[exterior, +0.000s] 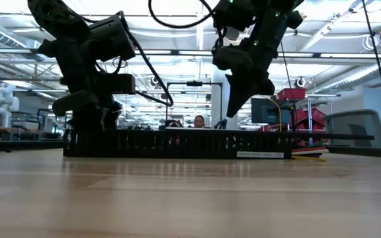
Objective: Ziptie cables
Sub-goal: Close the black cable duct
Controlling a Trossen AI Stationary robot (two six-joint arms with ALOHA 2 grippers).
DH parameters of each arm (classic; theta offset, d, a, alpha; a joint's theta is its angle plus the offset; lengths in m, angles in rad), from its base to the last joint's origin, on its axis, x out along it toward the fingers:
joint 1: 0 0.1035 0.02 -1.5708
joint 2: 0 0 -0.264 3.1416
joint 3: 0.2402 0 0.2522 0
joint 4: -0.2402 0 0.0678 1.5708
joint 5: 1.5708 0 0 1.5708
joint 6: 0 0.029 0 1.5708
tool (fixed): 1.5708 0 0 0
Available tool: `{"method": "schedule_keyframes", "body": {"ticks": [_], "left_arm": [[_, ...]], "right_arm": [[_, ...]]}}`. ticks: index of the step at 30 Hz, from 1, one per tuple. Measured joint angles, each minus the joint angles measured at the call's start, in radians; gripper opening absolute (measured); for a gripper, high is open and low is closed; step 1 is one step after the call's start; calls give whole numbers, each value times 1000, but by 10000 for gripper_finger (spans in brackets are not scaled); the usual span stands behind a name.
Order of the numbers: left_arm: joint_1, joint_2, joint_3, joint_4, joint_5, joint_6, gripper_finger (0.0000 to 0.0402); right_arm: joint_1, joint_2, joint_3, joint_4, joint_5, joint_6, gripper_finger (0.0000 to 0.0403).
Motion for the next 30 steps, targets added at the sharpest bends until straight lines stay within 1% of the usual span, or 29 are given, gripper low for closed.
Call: {"method": "schedule_keyframes", "body": {"ticks": [4,8,14,21,24,30], "left_arm": [[0,0,0,0,0,0,292],[0,0,0,0,-1,-1,292],[0,0,0,3,-2,-2,292],[0,0,0,39,-5,-4,292],[0,0,0,54,-5,-4,292],[0,0,0,51,-6,-27,292]], "right_arm": [[-26,0,0,-3,-5,8,0],[-42,14,0,-9,-62,3,0],[-38,25,0,9,-80,8,0],[-35,26,0,14,-77,8,0],[-37,46,0,19,-59,8,0],[-33,95,3,45,-77,3,0]]}}
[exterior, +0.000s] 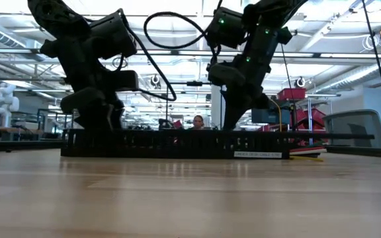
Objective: Ziptie cables
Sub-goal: Close the black cable duct
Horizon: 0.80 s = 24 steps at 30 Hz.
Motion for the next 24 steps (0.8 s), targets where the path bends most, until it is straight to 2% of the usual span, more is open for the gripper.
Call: {"method": "schedule_keyframes", "body": {"ticks": [18,24], "left_arm": [[0,0,0,1,0,-25,292],[0,0,0,1,0,-25,292]], "right_arm": [[4,-6,-5,76,-34,20,0],[6,-39,-6,181,-39,37,0]]}}
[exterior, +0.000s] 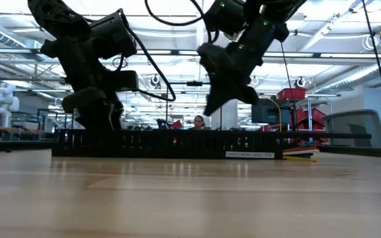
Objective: Ziptie cables
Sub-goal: Close the black cable duct
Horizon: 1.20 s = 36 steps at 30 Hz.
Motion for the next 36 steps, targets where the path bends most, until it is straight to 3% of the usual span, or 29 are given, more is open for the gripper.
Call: {"method": "schedule_keyframes", "body": {"ticks": [5,17,27,36], "left_arm": [[0,0,0,-1,0,0,292],[0,0,0,-2,0,1,292],[0,0,0,-4,-13,1,271],[0,0,0,-57,38,0,269]], "right_arm": [[0,8,3,56,-20,33,0],[24,8,2,-224,35,17,0],[58,8,2,-245,36,13,0],[58,8,2,-243,34,19,0]]}}
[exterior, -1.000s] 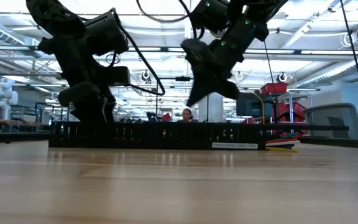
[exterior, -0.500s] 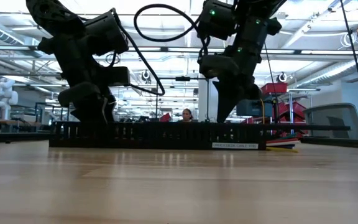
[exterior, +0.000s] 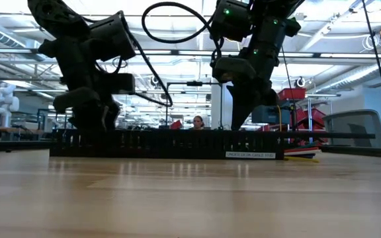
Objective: Ziptie cables
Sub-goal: Close the black cable duct
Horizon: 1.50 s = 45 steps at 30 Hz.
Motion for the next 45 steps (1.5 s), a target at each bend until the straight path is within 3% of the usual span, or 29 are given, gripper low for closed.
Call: {"method": "schedule_keyframes", "body": {"ticks": [13,35,45], "left_arm": [[9,95,5,4,57,-1,269],[8,100,2,13,34,0,269],[8,100,1,13,27,2,244]], "right_arm": [[0,-5,0,24,1,-6,0],[-2,-35,2,-99,51,-37,0],[-2,-35,2,-96,25,-33,0]]}}
